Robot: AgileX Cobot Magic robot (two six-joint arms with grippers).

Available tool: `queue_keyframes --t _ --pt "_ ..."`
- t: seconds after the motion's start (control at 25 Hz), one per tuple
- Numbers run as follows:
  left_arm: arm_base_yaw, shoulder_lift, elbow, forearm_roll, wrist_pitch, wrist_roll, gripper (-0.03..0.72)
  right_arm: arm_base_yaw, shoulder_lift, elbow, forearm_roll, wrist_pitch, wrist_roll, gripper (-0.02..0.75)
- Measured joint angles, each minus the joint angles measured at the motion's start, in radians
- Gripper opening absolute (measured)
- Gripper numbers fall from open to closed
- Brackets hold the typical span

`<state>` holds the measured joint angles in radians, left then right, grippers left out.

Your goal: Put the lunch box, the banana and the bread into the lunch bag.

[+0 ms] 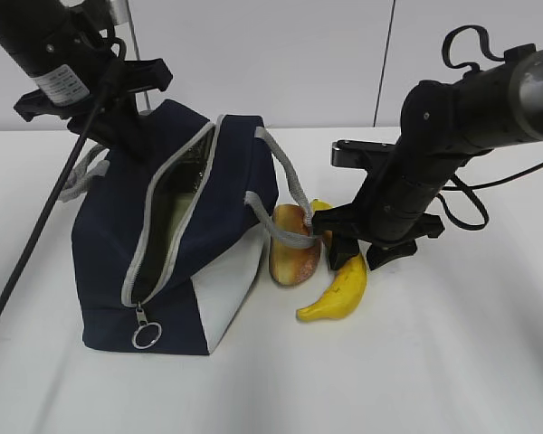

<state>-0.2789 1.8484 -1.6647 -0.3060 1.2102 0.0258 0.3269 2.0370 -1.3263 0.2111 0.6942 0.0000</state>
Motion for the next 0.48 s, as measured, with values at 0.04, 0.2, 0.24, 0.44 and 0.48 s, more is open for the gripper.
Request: queue_keyframes --t 0.04,0.2,0.24,0.44,0.48 --pt "0.0 0.0 0.0 0.0 0.0 0.0 -0.001 0.0 0.002 0.0 0.0 0.0 0.0 0.405" --pt "0.0 0.0 0.0 0.0 0.0 0.0 -0.001 0.0 0.028 -0.006 0.0 0.014 0.0 0.384" --pt "0.0 0.0 0.0 0.001 0.0 0.0 -0.001 0.0 0.03 -0.006 0.0 0.02 0.0 0.382" --pt "0.0 0.0 0.0 0.001 0.0 0.0 -0.001 -0.002 0.032 -0.013 -0.002 0.058 0.005 0.342" --pt "0.0 0.0 0.0 0.001 0.0 0.0 -0.001 -0.004 0.032 -0.023 -0.004 0.07 0.005 0.337"
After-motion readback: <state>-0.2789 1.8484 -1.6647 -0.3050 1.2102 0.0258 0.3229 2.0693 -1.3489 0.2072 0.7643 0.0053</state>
